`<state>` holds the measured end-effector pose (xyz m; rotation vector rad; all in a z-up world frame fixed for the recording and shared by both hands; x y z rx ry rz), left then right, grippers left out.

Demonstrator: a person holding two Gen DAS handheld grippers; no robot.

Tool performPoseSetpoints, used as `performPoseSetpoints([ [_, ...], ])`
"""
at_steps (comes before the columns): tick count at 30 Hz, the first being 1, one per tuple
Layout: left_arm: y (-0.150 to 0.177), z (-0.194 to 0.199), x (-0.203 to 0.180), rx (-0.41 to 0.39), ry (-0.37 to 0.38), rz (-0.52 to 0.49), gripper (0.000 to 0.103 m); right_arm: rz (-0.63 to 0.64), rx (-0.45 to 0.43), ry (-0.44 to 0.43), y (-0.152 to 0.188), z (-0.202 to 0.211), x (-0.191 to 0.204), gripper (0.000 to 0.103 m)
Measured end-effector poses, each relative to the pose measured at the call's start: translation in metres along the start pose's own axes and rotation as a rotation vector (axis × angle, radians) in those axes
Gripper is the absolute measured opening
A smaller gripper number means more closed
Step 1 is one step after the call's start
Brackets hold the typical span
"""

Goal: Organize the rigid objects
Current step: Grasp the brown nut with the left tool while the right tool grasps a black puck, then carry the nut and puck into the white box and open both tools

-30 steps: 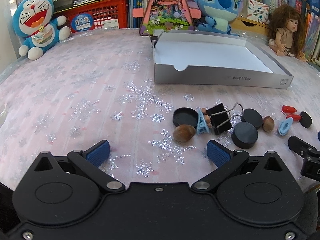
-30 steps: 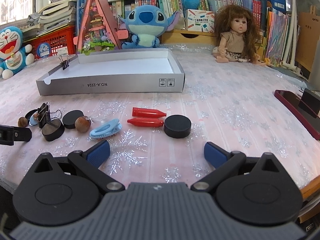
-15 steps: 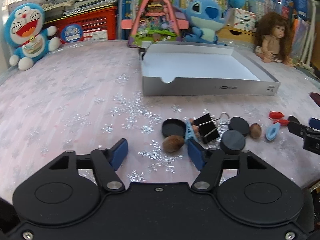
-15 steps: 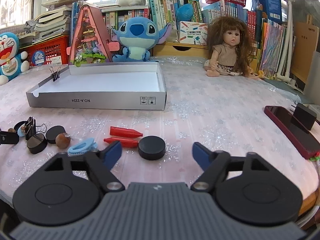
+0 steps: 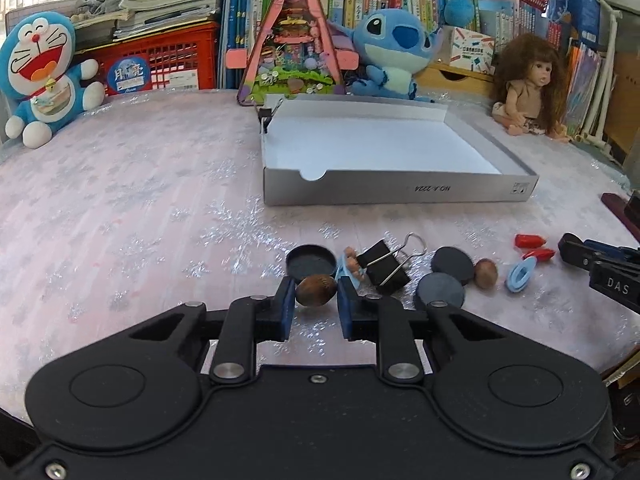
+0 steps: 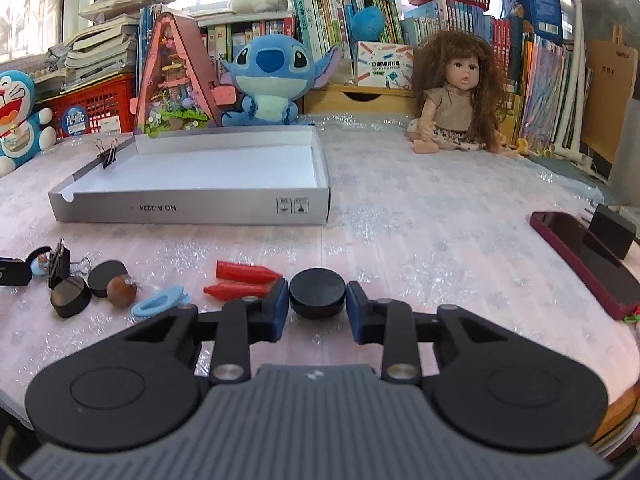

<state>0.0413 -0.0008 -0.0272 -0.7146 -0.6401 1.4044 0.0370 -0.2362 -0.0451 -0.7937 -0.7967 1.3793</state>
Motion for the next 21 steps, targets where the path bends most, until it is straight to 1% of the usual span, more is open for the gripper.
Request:
performPoseSetpoints([
  [9,-0.015,0.006,-0.001,-0.026,0.021,0.011,0.021,-0.016,-0.017,-0.018,-0.018,-0.001,0.001,0.036],
  [14,-0.039,0.001,0.006,-0.065,0.022,0.043,0.021,-0.022,-0.018,-0.040,-0.031,-0.006,0.005,0.036],
  [17,-0.054,-0.010,0.011,-0.066,0.007,0.056,0.021,-0.020,-0.017,-0.052,-0.042,-0.013,0.007,0.036],
  [21,-0.076,-0.023,0.013,-0.064,0.019,0.080,0.021,-0.026,-0.017,-0.075,-0.060,-0.023,0.007,0.036],
])
Point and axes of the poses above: each gripper's, at about its wrist camera, not at the fingertips, and z roughly against the way its jaws point, x to its left, y to its underside, the point moved 6 cm from there along -z, roughly the way its jaws point, and after that the axes turned 4 degrees about -y, right-handed, at the moved point
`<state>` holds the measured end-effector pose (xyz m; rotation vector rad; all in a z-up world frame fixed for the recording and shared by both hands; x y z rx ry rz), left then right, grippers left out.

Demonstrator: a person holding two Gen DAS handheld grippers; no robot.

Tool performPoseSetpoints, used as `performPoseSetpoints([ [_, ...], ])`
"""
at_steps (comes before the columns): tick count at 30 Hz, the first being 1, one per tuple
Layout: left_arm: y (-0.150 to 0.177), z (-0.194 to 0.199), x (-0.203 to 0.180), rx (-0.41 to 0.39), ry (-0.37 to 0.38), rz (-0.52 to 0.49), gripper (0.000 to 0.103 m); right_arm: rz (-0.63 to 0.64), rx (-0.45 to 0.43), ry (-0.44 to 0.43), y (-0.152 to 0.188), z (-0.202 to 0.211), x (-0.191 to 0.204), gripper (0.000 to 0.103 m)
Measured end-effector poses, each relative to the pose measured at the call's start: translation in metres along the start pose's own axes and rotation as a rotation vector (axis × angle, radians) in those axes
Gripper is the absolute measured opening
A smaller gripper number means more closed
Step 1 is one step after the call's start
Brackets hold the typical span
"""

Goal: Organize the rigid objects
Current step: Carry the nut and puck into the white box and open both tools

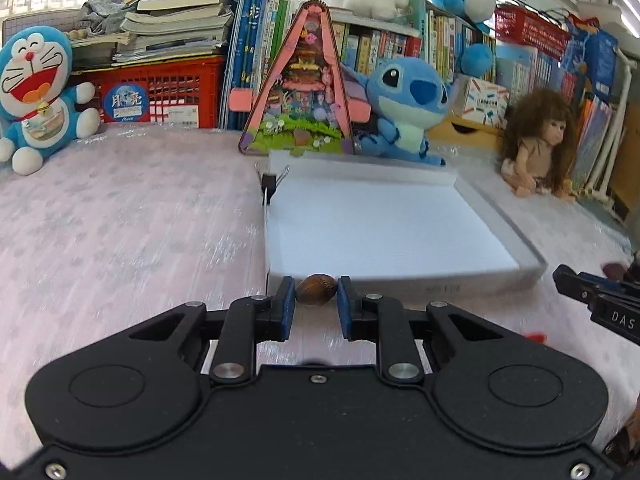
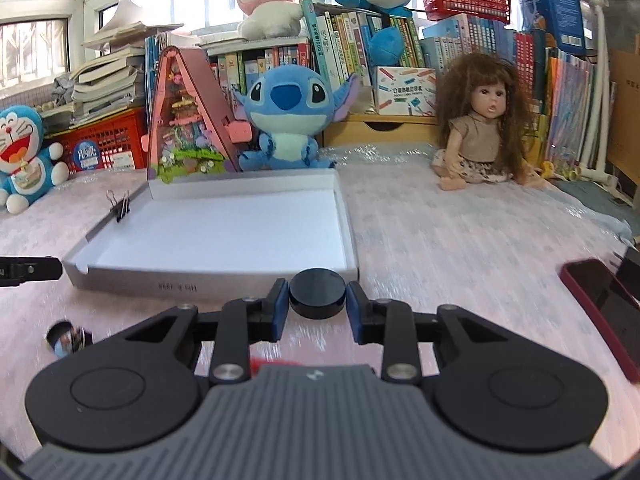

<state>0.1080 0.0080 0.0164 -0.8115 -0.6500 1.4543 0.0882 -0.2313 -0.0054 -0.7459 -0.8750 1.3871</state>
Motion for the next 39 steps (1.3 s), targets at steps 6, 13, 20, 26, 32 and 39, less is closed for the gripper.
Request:
performPoseSetpoints([
  [6,-0.032,-0.027,-0.007,0.003,0.014,0.010,0.021,-0.011,0.028,-0.045,-0.025,-0.027,-0.001,0.036],
  [13,-0.051,-0.071,-0.017,0.040,-0.001,-0.012,0.021,-0.007,0.108,-0.086,-0.040,-0.069,0.001,0.036],
  [20,-0.048,-0.105,-0.023,0.097,-0.004,-0.016,0.021,0.039,0.179,-0.083,-0.035,-0.100,0.012,0.036],
  [26,-0.042,-0.118,-0.026,0.114,-0.015,-0.033,0.021,0.049,0.215,-0.075,-0.028,-0.113,0.013,0.036],
  [32,-0.037,-0.124,-0.028,0.132,-0.019,-0.039,0.021,0.053,0.244,-0.066,-0.024,-0.121,0.012,0.036],
  [39,-0.032,-0.130,-0.029,0.150,-0.026,-0.050,0.021,0.074,0.253,-0.064,-0.025,-0.123,0.013,0.036],
])
Point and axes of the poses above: each gripper's, at about its wrist camera, not at the fingertips, and z roughly against the way its jaws point, x to its left, y to its underside, the point moved 6 cm from there along -z, roughly the way its jaws point, and after that the axes turned 4 degrees about -y, right-handed, at the moved point
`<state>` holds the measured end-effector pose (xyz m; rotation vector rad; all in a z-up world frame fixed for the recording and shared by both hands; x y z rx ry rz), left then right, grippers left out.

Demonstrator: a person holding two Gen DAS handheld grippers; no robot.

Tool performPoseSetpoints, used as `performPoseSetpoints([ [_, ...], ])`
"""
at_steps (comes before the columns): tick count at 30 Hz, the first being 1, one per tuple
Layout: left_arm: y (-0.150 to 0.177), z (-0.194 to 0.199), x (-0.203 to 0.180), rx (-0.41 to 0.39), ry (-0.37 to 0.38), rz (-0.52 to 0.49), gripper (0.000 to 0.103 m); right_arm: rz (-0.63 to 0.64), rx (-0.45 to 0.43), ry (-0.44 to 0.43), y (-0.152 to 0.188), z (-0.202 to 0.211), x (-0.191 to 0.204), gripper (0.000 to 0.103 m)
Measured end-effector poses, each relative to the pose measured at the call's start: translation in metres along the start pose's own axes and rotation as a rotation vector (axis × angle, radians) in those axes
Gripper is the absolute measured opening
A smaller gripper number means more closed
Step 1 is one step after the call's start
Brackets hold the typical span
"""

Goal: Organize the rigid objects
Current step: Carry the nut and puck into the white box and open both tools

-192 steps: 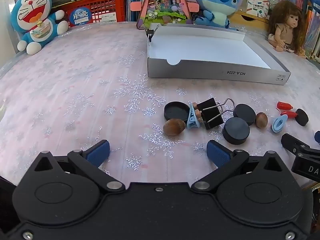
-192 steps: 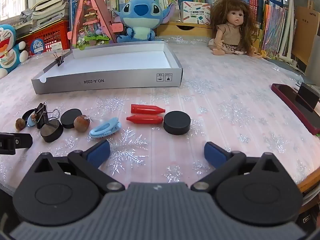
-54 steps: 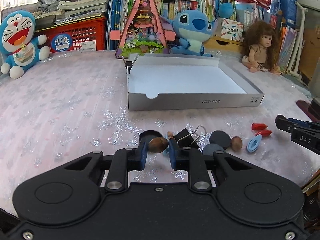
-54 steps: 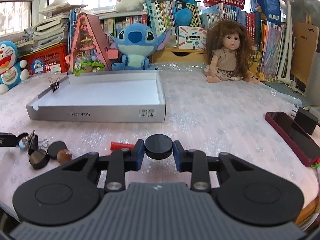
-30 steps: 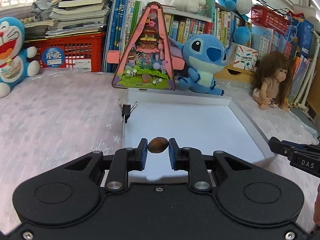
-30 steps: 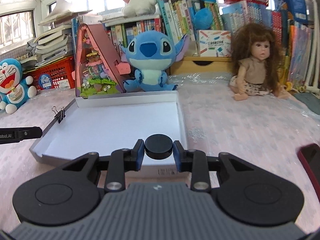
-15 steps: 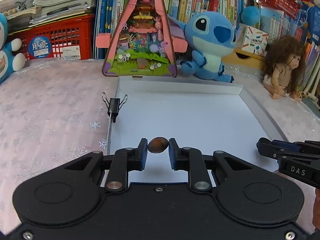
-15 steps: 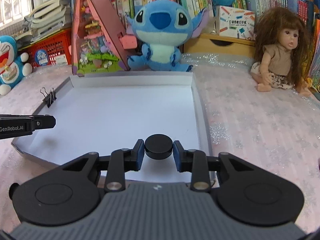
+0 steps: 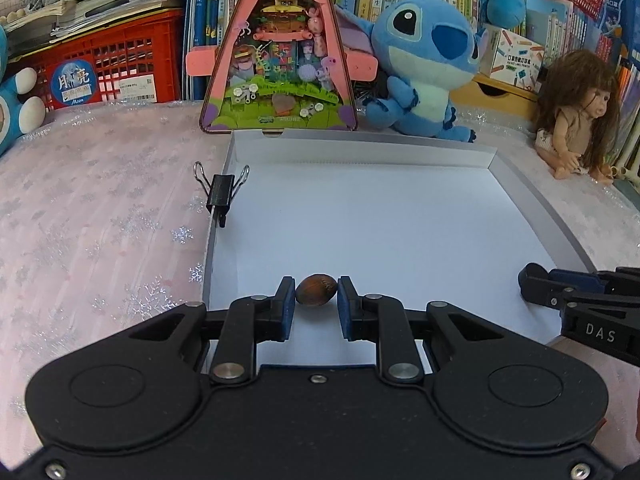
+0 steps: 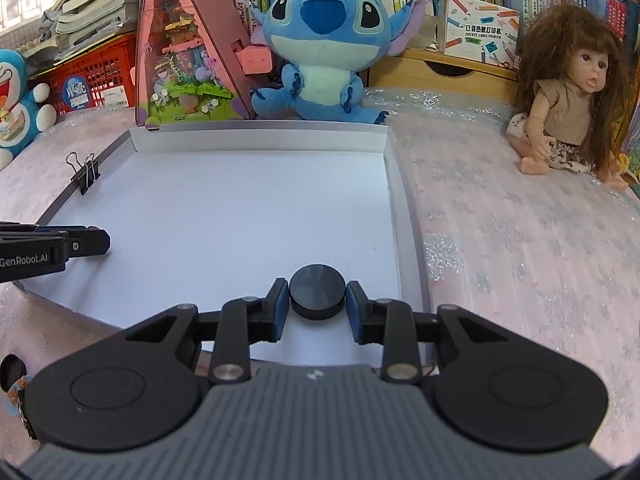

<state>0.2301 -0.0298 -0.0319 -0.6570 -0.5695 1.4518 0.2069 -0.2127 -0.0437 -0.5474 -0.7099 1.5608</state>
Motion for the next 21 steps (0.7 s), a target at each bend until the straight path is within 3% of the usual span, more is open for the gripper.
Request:
performPoseSetpoints([
  [9,0.001,0.000,-0.001,-0.004,-0.005,-0.009,0.021,-0.003,-0.009,0.000,0.000,0.000,0.000,0.037],
  [15,0.001,0.004,-0.001,-0.005,0.004,-0.006,0.023,-0.006,-0.022,-0.005,0.000,0.003,0.000,0.046],
  [16,0.001,0.006,-0.001,-0.008,0.006,-0.009,0.028,-0.006,-0.027,-0.005,0.000,0.004,0.001,0.053],
  [19,0.001,0.015,-0.001,-0.027,0.013,-0.014,0.040,-0.003,-0.043,-0.010,0.000,0.010,0.002,0.055],
  [21,0.001,0.021,-0.001,-0.038,0.017,-0.017,0.043,0.004,-0.055,-0.006,0.000,0.015,0.004,0.056],
])
Point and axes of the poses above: each gripper's, at about its wrist camera, not at the fingertips, and z roughly against the way its jaws point, x to its left, y to its underside, the point moved 6 cm from there along -z, roughly the way its jaws point, and after that the axes turned 4 degrees about -y, right-handed, at the moved point
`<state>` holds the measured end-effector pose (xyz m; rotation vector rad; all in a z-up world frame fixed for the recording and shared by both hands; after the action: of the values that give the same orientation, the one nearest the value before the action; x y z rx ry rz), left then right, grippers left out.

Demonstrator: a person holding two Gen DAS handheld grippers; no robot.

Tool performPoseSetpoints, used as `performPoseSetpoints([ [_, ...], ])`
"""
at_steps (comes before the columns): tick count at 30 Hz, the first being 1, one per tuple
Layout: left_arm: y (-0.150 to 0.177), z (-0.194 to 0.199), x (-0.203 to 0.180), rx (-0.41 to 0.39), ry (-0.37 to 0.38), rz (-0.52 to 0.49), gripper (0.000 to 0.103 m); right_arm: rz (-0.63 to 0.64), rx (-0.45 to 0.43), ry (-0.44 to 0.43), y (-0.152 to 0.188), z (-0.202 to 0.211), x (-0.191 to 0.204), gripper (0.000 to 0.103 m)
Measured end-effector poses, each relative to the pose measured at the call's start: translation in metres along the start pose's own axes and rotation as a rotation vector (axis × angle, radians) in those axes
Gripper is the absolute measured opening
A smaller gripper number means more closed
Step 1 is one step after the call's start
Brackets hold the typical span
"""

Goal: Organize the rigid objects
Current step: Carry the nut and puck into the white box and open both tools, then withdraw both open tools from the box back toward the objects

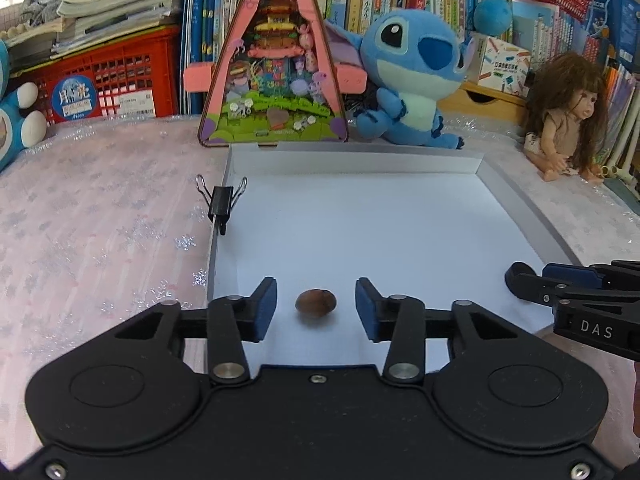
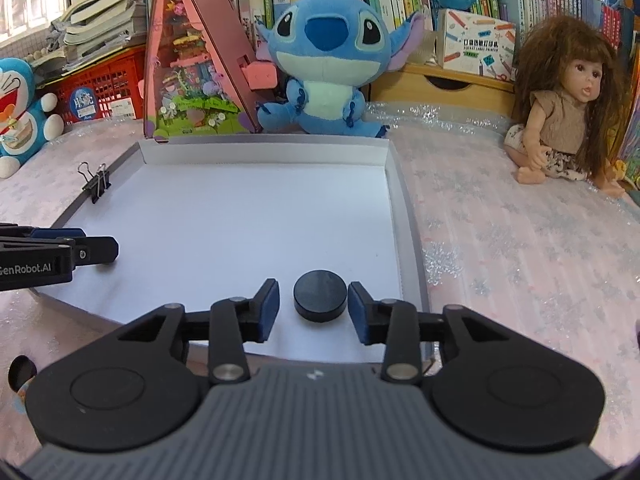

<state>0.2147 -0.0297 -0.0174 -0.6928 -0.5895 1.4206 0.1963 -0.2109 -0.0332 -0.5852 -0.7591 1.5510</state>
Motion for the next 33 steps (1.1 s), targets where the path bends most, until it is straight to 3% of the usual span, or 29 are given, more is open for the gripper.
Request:
performPoseSetpoints([
  [5,0.005,0.024,0.002,-0.055,0.024,-0.002,0.058,0.006,-0.047,-0.008,0.003,0.020,0.002,0.061],
  [12,0.028,0.054,0.006,-0.073,0.072,0.011,0.066,0.017,-0.106,-0.016,0.020,0.048,0.008,0.072],
  [17,0.050,0.077,0.007,-0.113,0.052,-0.025,0.077,0.021,-0.132,-0.011,0.038,0.064,0.011,0.078],
  [26,0.079,0.107,0.014,-0.144,0.039,-0.040,0.079,0.038,-0.174,0.005,0.070,0.086,0.018,0.084],
  [33,0.102,0.109,0.023,-0.118,0.008,-0.058,0.079,0.037,-0.176,0.021,0.091,0.097,0.020,0.084],
])
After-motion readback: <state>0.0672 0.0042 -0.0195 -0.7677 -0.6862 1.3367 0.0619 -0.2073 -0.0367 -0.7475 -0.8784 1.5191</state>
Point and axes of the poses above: each gripper's, at about its wrist camera, not at the fingertips, and z roughly against the way its jaws point, x to its left, y to its underside, the point moved 6 cm from there along -z, roughly the way its jaws point, and after that the axes turned 4 degrees about -y, right-handed, at the moved point
